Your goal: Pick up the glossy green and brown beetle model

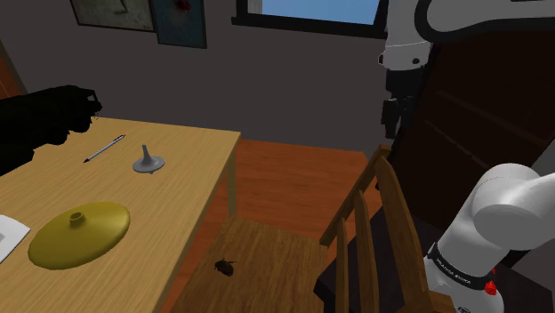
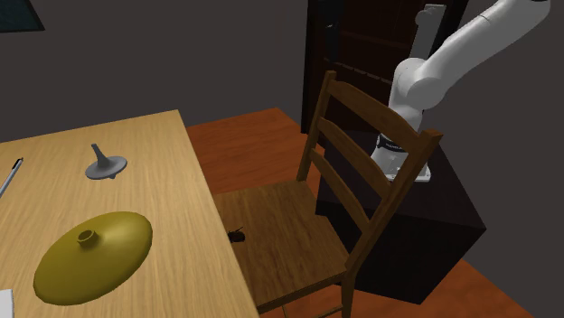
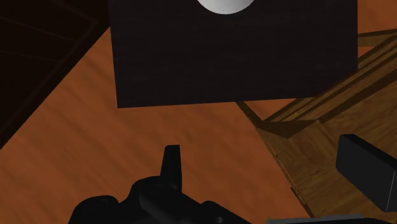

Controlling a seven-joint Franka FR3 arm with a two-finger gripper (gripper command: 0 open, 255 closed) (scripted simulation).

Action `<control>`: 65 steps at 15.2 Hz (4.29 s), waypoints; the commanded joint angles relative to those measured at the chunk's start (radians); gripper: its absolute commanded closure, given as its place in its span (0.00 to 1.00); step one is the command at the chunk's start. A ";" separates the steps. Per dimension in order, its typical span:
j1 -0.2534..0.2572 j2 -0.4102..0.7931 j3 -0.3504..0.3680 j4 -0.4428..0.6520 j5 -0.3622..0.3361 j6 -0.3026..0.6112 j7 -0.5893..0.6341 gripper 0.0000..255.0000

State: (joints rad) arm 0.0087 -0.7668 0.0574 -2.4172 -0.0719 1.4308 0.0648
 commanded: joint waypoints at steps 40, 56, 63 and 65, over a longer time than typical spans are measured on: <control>0.303 1.152 0.229 0.168 0.199 1.192 0.559 0.00; 0.407 1.527 0.181 0.479 0.153 1.313 0.629 0.00; 0.409 1.527 0.180 0.483 0.153 1.309 0.631 1.00; 0.408 1.527 0.180 0.483 0.153 1.309 0.631 1.00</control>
State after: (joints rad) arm 0.4175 0.7579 0.2386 -1.9320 0.0806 2.7412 0.6954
